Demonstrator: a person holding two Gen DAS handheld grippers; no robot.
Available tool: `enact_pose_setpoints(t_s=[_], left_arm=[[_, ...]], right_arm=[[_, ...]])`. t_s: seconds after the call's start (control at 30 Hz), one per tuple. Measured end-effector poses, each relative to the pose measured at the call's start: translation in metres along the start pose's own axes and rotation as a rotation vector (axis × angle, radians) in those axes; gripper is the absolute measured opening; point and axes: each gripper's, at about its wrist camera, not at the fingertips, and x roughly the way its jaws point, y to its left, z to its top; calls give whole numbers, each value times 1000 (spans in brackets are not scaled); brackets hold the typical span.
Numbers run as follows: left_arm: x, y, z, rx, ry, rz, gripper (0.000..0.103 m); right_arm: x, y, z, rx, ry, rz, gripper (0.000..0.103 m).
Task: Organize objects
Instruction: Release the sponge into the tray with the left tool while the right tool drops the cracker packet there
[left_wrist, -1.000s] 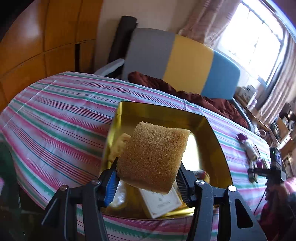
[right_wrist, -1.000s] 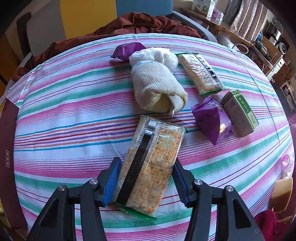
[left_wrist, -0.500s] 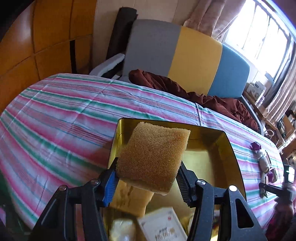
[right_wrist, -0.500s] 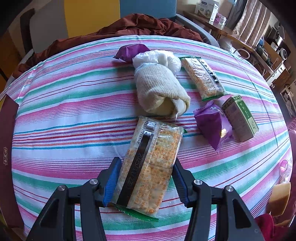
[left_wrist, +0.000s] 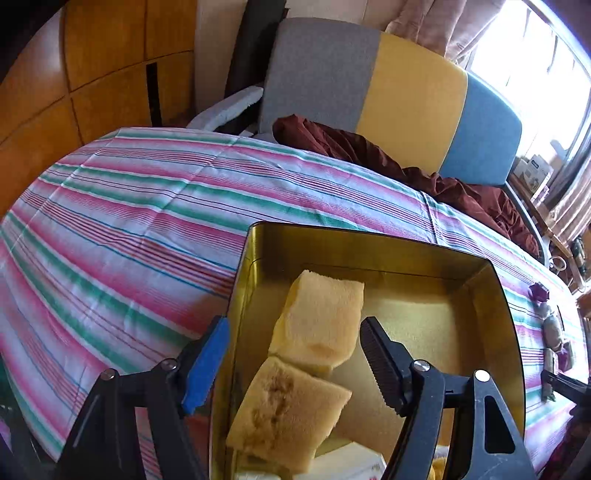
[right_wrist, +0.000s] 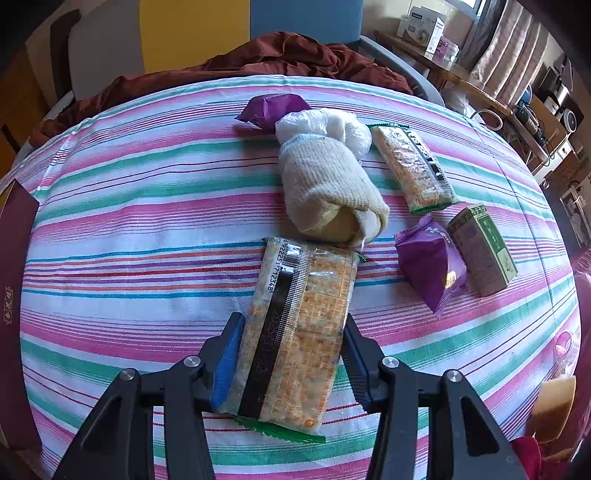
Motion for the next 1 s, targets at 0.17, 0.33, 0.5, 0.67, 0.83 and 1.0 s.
enact_pose_setpoints(t_s=[0.17, 0.33, 0.5, 0.67, 0.83, 1.0], left_arm=[[-37, 7, -22, -8, -78, 8, 74], [-74, 15, -46, -10, -145, 18, 74], [-96, 27, -67, -20, -169, 22, 74], [-105, 37, -85, -50, -164, 6, 74], [-109, 43, -93, -76, -158, -19, 74], [-114, 52, -97, -86, -159, -33, 76]], right_arm=[[-8, 8, -6, -2, 6, 21, 50], [-22, 32, -17, -59, 25, 136, 50], [-42, 60, -18, -115, -31, 259, 50], [-96, 113, -16, -206, -126, 382, 50], [-126, 196, -2, -366, -175, 488, 50], [-118, 278, -1, -526, -129, 507, 50]])
